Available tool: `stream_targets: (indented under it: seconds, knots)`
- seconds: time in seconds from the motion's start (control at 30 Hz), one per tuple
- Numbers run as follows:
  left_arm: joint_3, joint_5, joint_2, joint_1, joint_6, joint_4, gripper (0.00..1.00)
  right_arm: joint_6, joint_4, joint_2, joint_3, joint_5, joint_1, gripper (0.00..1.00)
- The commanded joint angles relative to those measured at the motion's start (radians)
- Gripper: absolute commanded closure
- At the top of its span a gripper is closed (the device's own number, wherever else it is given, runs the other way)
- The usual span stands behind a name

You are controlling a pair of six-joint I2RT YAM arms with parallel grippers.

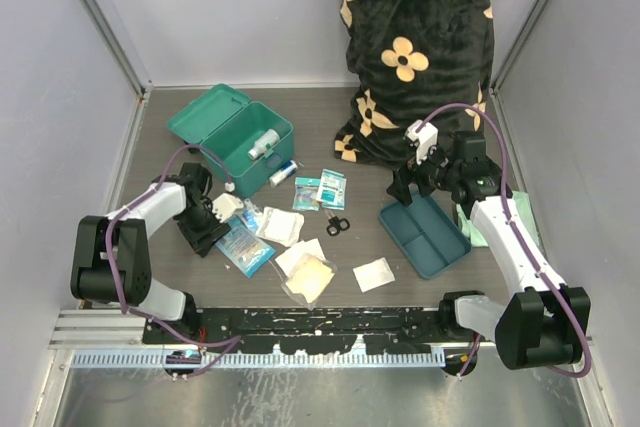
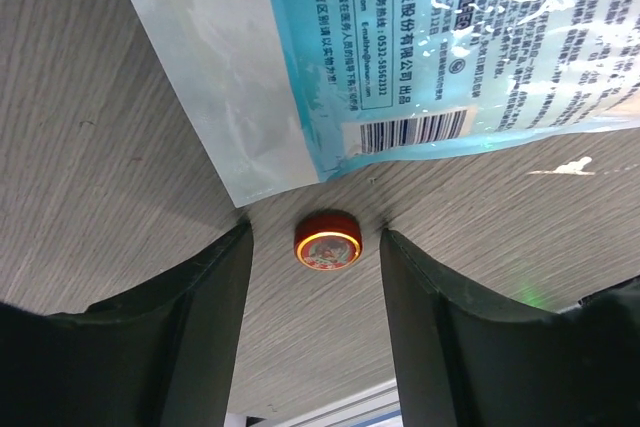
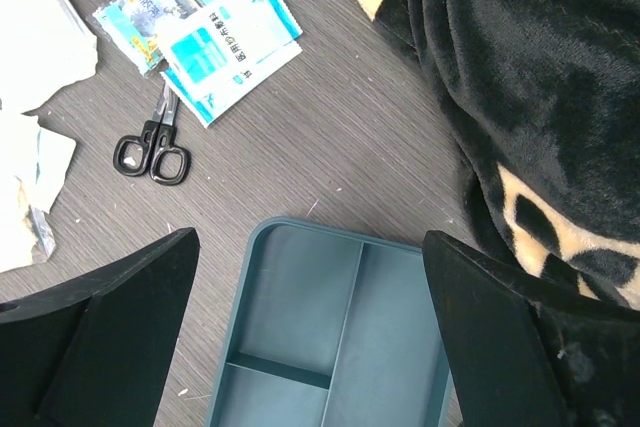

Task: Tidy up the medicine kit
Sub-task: Pick up the medical item at the center of the board.

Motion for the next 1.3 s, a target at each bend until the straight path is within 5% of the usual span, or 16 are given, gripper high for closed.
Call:
stream_targets:
  seconds: [0.0,0.57,1.27]
  knots:
    - [-0.031,-0.010,0.008,0.007,0.017,0.058,0.45,-0.010,0.028,-0.029,0.002,-0.025,-0.002,0.00]
    - [-0.060,-0.001,-0.117,0.007,-0.059,0.059,0.73,-0.013,0.030,-0.029,-0.001,-0.028,-0.002,0.00]
    - [0.264,0.170,-0.247,-0.008,-0.196,-0.230,0.78,-0.018,0.031,-0.022,-0.002,-0.021,-0.002,0.00]
